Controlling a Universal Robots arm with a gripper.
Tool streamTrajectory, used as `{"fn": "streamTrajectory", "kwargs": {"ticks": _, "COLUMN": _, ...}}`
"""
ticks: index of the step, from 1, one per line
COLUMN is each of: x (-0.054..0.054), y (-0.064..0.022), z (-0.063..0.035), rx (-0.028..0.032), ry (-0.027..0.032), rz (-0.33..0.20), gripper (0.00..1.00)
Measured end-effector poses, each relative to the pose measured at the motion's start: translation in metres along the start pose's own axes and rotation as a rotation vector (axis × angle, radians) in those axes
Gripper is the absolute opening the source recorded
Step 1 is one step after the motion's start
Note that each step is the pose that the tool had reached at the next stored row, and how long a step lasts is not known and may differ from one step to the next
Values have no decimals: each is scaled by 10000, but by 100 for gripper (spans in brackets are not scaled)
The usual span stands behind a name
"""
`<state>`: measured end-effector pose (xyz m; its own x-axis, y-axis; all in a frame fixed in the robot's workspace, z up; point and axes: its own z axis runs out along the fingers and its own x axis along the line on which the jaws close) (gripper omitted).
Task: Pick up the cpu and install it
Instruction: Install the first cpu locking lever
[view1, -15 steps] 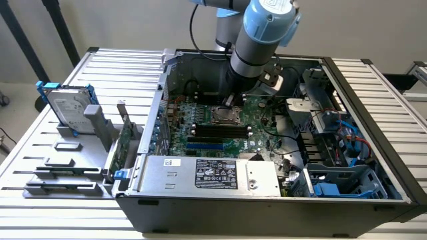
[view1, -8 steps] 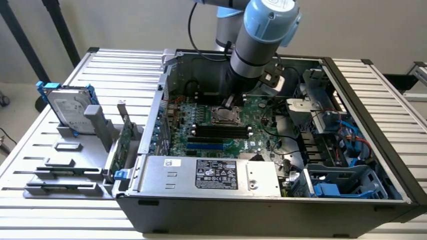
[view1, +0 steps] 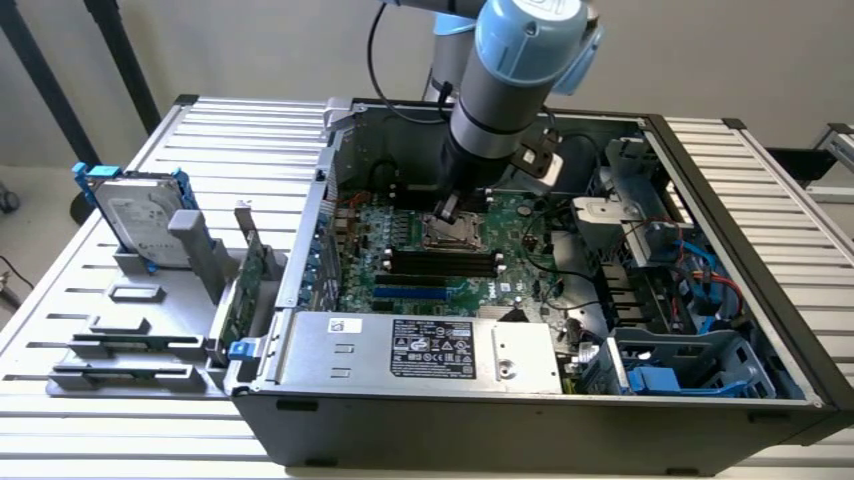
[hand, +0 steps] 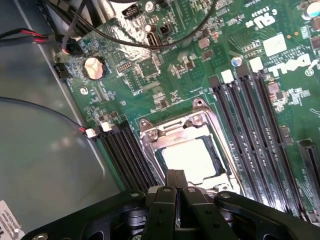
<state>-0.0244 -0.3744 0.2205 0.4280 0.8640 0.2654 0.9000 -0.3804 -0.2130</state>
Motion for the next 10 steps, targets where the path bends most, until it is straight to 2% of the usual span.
{"fn": "streamTrajectory", "kwargs": {"ticks": 5, "x": -113, "y": -76, "z": -38, "rx": 0, "ry": 0, "rz": 0, "gripper": 11}}
{"fn": "streamTrajectory", "kwargs": {"ticks": 10, "x": -226, "y": -98, "z": -125, "rx": 0, "ry": -1, "rz": -1, "gripper": 11}}
